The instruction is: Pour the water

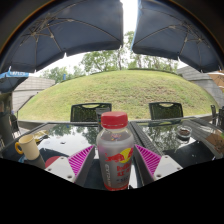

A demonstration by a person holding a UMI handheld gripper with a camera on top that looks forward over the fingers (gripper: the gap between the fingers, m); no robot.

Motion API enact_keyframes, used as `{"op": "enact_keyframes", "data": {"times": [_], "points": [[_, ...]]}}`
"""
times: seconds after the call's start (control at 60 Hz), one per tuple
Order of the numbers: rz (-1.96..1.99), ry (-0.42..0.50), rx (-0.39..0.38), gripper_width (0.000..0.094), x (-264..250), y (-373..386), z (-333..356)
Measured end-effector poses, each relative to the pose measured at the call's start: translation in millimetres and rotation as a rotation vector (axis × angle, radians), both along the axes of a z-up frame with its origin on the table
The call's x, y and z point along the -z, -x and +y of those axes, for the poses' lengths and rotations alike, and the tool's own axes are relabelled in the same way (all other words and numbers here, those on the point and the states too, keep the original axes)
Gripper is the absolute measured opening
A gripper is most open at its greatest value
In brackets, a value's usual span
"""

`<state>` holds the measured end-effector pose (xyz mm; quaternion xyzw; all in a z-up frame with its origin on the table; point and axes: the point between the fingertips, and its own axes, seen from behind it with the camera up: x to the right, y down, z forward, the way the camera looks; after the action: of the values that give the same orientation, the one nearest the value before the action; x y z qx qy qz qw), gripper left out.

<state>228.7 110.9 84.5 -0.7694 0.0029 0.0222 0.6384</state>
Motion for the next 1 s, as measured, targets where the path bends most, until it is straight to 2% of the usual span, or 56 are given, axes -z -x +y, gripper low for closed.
{"op": "enact_keyframes", "data": {"times": [0.033,0.067,0.083,0.183,0.25,0.35,0.4,0.467,0.583,0.733,0.85,1.0], "points": [[0.004,-0.003,0.009,0.0749,0.4,2.1,8.6],[-0.003,-0.002,0.027,0.0547,0.6,2.3,11.4],[-0.020,-0.006,0.048,0.0515,0.7,-2.9,12.9],[-0.038,-0.042,0.117,0.0515,-1.4,-3.6,20.5],[-0.044,-0.037,0.132,0.0495,-2.1,-7.3,14.1],[-0.052,-0.038,0.145,0.0351,-2.7,-7.4,16.7],[-0.128,-0.028,0.161,0.0320,-1.2,-2.0,17.9],[-0.300,-0.045,0.161,0.0319,-17.2,3.6,15.8],[-0.600,-0.096,0.140,0.0318,-60.7,58.7,19.8],[-1.162,-0.187,0.079,0.0318,-119.6,163.4,34.1],[-1.643,-0.243,-0.023,0.0318,-110.6,236.7,51.0],[-2.181,-0.265,-0.102,0.0317,-77.4,285.4,67.1]]}}
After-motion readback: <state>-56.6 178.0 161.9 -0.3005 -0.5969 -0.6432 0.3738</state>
